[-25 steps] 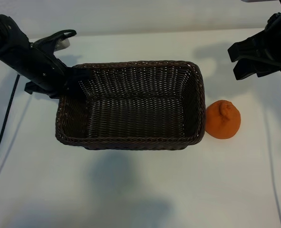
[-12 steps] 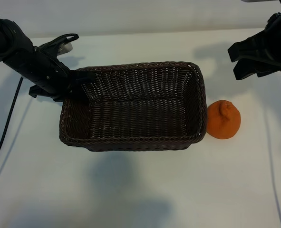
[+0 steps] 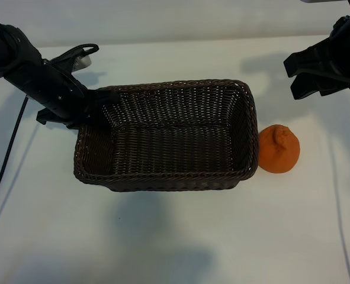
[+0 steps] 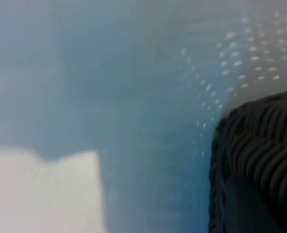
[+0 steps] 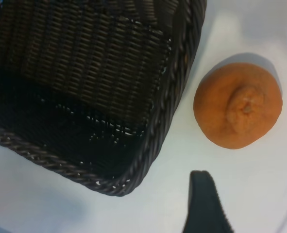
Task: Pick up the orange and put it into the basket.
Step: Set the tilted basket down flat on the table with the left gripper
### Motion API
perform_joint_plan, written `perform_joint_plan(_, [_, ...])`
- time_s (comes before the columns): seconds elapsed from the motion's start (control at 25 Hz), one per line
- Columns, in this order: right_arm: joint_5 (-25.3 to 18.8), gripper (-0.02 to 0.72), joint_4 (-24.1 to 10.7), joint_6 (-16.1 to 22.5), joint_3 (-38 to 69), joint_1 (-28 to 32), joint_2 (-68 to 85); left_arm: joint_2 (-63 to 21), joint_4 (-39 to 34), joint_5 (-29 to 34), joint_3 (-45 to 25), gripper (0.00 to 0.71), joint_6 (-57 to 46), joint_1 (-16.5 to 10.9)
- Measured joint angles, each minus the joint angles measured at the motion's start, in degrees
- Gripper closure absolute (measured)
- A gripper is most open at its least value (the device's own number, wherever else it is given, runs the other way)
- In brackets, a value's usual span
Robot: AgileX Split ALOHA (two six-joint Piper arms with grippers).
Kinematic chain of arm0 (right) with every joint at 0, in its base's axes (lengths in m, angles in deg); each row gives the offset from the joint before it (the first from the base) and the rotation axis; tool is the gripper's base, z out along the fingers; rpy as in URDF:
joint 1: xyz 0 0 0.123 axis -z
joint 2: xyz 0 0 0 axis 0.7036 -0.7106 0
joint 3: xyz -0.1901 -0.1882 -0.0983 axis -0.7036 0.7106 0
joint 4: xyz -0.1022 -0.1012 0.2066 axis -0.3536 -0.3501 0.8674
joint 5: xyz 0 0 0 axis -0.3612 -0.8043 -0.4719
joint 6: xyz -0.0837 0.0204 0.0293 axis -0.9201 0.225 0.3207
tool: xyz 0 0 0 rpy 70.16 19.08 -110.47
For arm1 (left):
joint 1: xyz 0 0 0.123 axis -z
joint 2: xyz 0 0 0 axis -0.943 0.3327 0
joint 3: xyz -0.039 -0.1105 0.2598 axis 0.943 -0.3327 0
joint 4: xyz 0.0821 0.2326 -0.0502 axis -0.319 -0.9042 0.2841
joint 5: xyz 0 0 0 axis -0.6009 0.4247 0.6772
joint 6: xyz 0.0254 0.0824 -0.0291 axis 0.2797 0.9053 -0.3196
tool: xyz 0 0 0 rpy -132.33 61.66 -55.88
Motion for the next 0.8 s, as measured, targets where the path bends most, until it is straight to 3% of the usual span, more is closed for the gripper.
perform_joint_plan(0.56, [0.0,0.282,0.0,0.0,0.0,0.0,0.0,0.0,-0.36,4.27,2.8,0.55,-2.03,0.0])
perform_joint_plan(0.8, [0.0,0.282,0.0,0.0,0.0,0.0,0.0,0.0,-4.69,4.52,2.85,0.55,-5.83,0.0])
